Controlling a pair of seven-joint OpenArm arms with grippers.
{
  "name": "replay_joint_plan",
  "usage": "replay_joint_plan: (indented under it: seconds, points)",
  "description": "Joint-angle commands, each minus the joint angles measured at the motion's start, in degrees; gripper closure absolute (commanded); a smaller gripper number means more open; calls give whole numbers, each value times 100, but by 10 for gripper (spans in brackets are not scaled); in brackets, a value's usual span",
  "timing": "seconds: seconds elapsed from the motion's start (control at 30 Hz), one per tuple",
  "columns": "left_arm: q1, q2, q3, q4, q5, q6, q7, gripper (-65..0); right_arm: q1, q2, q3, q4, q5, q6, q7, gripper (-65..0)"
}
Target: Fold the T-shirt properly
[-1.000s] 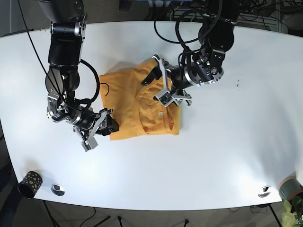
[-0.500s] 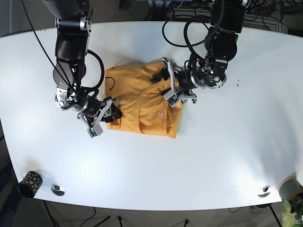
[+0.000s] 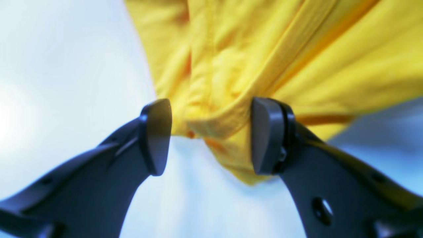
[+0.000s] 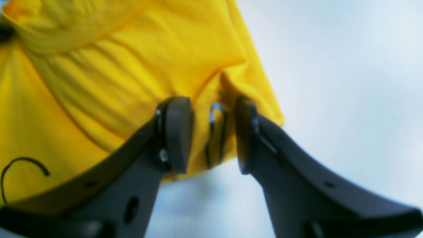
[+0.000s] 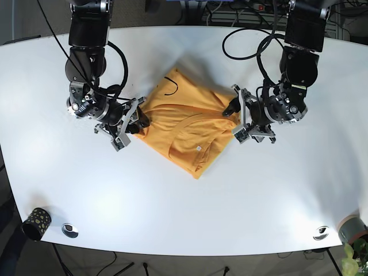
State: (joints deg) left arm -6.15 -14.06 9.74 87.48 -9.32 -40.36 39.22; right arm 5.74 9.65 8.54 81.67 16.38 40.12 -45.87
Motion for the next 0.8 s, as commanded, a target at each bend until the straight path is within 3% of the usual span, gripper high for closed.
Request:
replay_joint_plan:
  seconds: [0.0, 0.17, 0.43, 0.53, 0.77]
  points:
    - [-189, -48, -178, 548, -118, 36, 320, -344, 160, 68, 21, 532, 45, -12, -112, -203]
    - [-75, 154, -372, 1419, -321, 36, 944, -344, 248, 42, 4, 1139, 54, -12, -543, -205]
    - [233, 1226, -301, 1419, 22, 36, 961, -344, 635, -178, 4, 629, 10, -12, -666, -205]
    - [250, 1604, -117, 1261, 339, 36, 961, -344, 714, -161, 4, 216, 10, -12, -394, -205]
    - [250, 1780, 376, 584, 603, 36, 917, -344, 741, 15, 4, -716, 10, -12, 283, -205]
